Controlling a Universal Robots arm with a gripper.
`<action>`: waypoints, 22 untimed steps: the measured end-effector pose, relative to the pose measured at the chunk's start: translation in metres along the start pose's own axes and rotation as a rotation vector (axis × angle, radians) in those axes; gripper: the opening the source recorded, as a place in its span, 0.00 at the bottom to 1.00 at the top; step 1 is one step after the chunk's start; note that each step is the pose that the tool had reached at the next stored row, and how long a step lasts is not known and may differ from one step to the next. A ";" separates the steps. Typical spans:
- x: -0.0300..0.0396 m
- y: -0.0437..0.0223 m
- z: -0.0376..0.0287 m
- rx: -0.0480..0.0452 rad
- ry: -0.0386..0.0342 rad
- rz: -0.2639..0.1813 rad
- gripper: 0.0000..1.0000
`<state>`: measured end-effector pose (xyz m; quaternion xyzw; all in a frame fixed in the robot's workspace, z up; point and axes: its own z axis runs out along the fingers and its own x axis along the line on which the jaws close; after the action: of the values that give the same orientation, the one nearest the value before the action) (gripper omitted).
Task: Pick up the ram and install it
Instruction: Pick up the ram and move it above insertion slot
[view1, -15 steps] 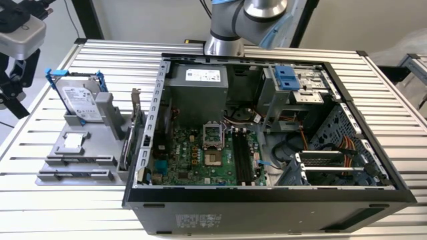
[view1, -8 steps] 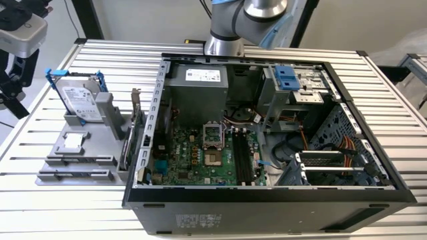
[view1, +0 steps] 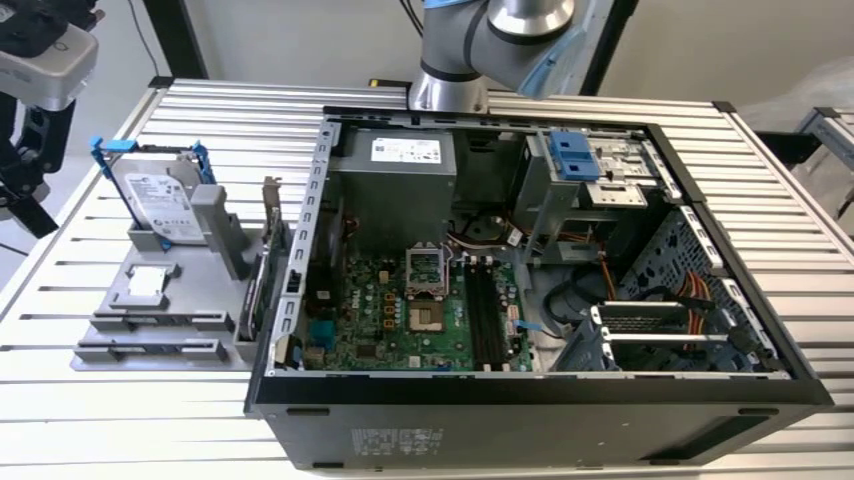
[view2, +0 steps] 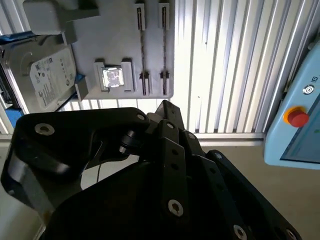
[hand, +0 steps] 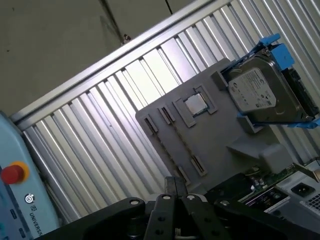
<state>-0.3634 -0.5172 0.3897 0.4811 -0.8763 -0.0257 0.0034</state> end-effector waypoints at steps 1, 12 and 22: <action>0.0000 0.0000 0.0000 -0.0001 0.0003 -0.007 0.00; 0.0001 0.0003 0.0000 -0.0012 0.0032 -0.067 0.00; 0.0002 0.0002 0.0000 -0.0022 0.0055 -0.114 0.00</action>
<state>-0.3637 -0.5172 0.3897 0.5304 -0.8473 -0.0255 0.0049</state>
